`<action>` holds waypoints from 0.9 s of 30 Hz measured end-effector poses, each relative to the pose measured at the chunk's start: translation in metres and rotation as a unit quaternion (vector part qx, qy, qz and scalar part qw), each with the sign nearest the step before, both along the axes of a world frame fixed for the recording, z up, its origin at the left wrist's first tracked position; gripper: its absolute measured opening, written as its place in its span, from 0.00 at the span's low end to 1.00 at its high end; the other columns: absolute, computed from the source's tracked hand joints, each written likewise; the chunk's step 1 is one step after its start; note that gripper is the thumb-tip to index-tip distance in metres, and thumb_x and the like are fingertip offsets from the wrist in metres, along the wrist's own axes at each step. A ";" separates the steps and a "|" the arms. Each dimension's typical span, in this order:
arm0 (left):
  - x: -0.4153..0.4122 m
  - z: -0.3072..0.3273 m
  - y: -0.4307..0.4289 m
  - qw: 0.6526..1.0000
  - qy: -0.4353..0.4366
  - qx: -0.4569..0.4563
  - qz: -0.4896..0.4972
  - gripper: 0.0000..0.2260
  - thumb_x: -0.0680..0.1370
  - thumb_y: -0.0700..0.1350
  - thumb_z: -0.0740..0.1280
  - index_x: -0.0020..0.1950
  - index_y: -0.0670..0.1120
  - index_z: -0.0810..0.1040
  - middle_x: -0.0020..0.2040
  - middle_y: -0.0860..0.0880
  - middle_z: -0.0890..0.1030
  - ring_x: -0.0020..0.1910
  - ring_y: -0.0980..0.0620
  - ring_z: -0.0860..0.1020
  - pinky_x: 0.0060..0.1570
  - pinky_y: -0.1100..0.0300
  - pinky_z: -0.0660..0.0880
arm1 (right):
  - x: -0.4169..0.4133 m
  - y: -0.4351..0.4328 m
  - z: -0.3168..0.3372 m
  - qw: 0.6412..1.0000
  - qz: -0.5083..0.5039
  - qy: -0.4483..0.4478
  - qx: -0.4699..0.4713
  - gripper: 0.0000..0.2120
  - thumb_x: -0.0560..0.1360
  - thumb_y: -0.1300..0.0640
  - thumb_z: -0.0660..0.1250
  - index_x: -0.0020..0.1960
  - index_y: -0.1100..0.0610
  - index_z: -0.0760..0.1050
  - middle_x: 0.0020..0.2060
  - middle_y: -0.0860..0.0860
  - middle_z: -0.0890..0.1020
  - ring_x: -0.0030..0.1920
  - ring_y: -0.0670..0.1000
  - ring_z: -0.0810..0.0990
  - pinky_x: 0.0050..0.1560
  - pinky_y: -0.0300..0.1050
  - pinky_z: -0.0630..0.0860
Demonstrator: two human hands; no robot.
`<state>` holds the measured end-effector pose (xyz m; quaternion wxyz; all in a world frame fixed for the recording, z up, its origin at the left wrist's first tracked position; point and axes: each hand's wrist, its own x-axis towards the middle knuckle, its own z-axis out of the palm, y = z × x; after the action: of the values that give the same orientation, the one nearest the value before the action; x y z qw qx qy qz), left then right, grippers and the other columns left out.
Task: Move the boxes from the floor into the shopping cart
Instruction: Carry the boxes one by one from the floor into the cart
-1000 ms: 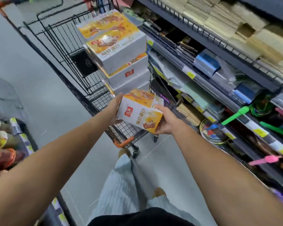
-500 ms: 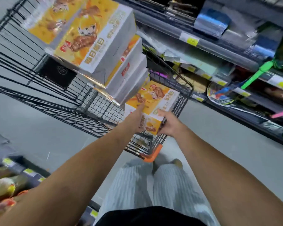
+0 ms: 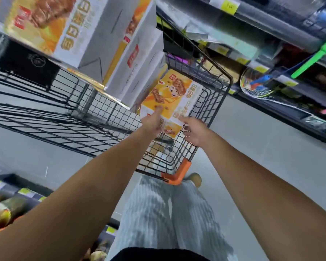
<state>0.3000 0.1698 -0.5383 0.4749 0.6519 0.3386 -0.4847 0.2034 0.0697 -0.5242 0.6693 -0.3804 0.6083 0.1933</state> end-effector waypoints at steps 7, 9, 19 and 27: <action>-0.009 0.035 -0.015 0.997 0.022 -0.011 -0.079 0.16 0.79 0.51 0.64 0.63 0.46 0.70 0.54 0.45 0.71 0.51 0.47 0.74 0.51 0.53 0.73 | -0.006 -0.006 0.023 0.999 0.012 -0.032 0.008 0.07 0.80 0.54 0.61 0.46 0.56 0.72 0.47 0.53 0.76 0.43 0.50 0.75 0.39 0.43 0.69; -0.022 0.056 -0.029 0.995 0.002 -0.044 -0.089 0.14 0.79 0.51 0.64 0.61 0.46 0.71 0.51 0.47 0.74 0.46 0.50 0.75 0.50 0.53 0.73 | -0.012 -0.007 0.033 0.998 0.003 -0.060 0.005 0.08 0.80 0.53 0.61 0.53 0.56 0.74 0.44 0.52 0.78 0.41 0.50 0.76 0.38 0.43 0.69; -0.119 0.138 -0.072 0.954 -0.197 -0.080 -0.213 0.02 0.79 0.44 0.63 0.47 0.48 0.74 0.46 0.48 0.77 0.44 0.51 0.75 0.39 0.60 0.69 | -0.129 -0.053 0.110 0.975 -0.107 -0.179 -0.073 0.08 0.81 0.54 0.59 0.55 0.55 0.74 0.44 0.52 0.82 0.43 0.52 0.80 0.41 0.44 0.74; -0.288 0.184 -0.136 0.884 -0.217 -0.133 -0.393 0.09 0.78 0.50 0.64 0.55 0.49 0.77 0.54 0.51 0.79 0.51 0.53 0.77 0.46 0.59 0.71 | -0.319 -0.097 0.151 0.954 -0.188 -0.197 -0.127 0.10 0.81 0.54 0.56 0.58 0.56 0.72 0.45 0.52 0.81 0.49 0.53 0.79 0.48 0.46 0.74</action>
<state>0.0122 0.0334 -0.3542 0.3897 0.7507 -0.1243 -0.5187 -0.1154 -0.0270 -0.3732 0.7462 -0.3714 0.5445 -0.0939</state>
